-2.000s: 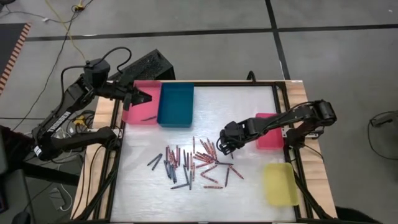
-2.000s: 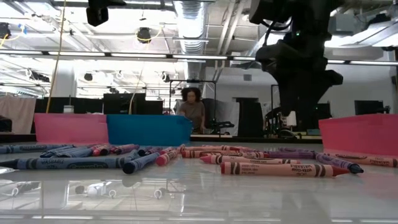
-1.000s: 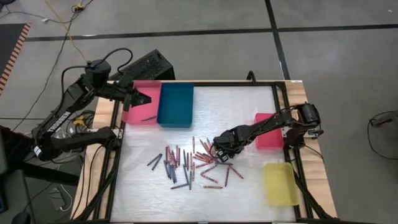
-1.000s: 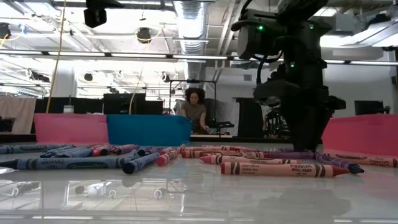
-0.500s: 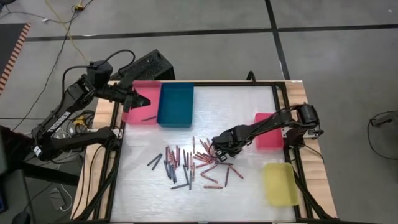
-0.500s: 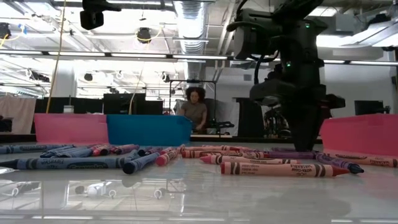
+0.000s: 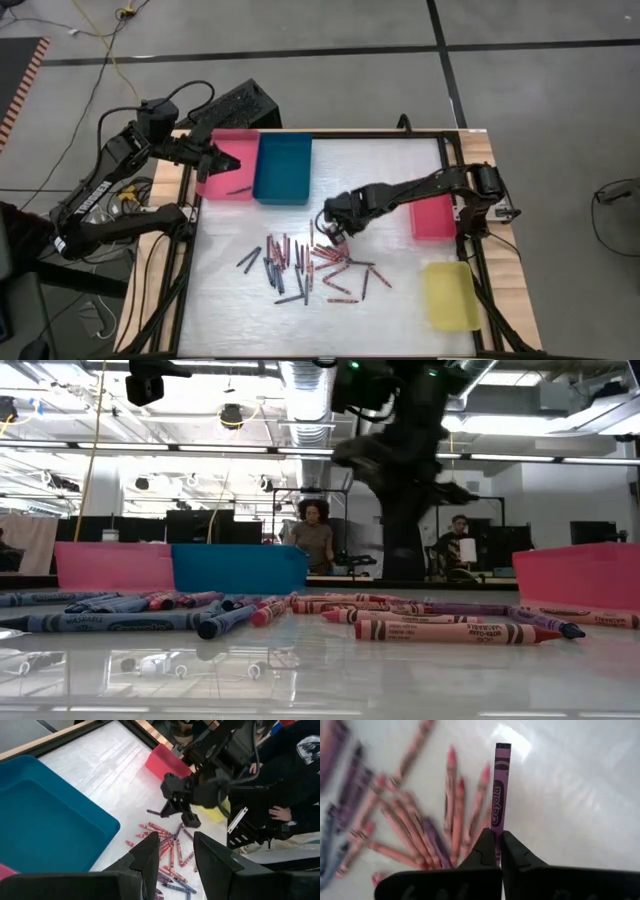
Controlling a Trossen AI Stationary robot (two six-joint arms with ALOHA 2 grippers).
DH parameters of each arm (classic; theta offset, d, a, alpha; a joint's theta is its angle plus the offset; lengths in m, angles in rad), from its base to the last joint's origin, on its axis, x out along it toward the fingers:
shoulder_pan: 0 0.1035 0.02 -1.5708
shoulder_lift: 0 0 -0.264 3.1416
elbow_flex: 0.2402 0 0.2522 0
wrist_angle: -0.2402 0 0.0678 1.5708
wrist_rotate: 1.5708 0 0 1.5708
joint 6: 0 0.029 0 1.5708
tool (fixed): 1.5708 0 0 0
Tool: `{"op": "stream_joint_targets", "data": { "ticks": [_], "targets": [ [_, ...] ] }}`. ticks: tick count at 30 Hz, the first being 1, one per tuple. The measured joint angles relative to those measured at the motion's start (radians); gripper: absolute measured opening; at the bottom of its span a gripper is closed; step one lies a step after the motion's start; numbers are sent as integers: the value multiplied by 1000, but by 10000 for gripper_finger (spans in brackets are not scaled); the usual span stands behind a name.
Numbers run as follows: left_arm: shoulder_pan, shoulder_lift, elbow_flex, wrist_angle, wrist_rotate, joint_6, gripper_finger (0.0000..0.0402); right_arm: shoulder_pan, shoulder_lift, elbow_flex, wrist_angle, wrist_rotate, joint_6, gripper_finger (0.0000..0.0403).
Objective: Sort crayons
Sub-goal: Put the purple crayon into the blue bin
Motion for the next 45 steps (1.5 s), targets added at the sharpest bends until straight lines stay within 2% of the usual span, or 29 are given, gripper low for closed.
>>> {"op": "stream_joint_targets", "data": {
  "ticks": [8,15,23,32,39,45],
  "targets": [
    [0,-13,0,-6,-9,6,110,-136,-1,171,14,42,-213,4],
    [0,-22,0,-5,-59,11,110,-232,19,261,173,38,-326,4],
    [0,-32,0,-3,-73,6,110,-265,198,486,193,10,-437,4],
    [0,-33,0,-3,-88,3,110,-295,404,735,118,-21,-534,4],
    [0,-32,0,-4,-104,2,110,-294,531,820,98,-73,-545,4],
    [0,-32,0,-4,-105,2,110,-295,570,828,85,-72,-559,4]
  ]
}}
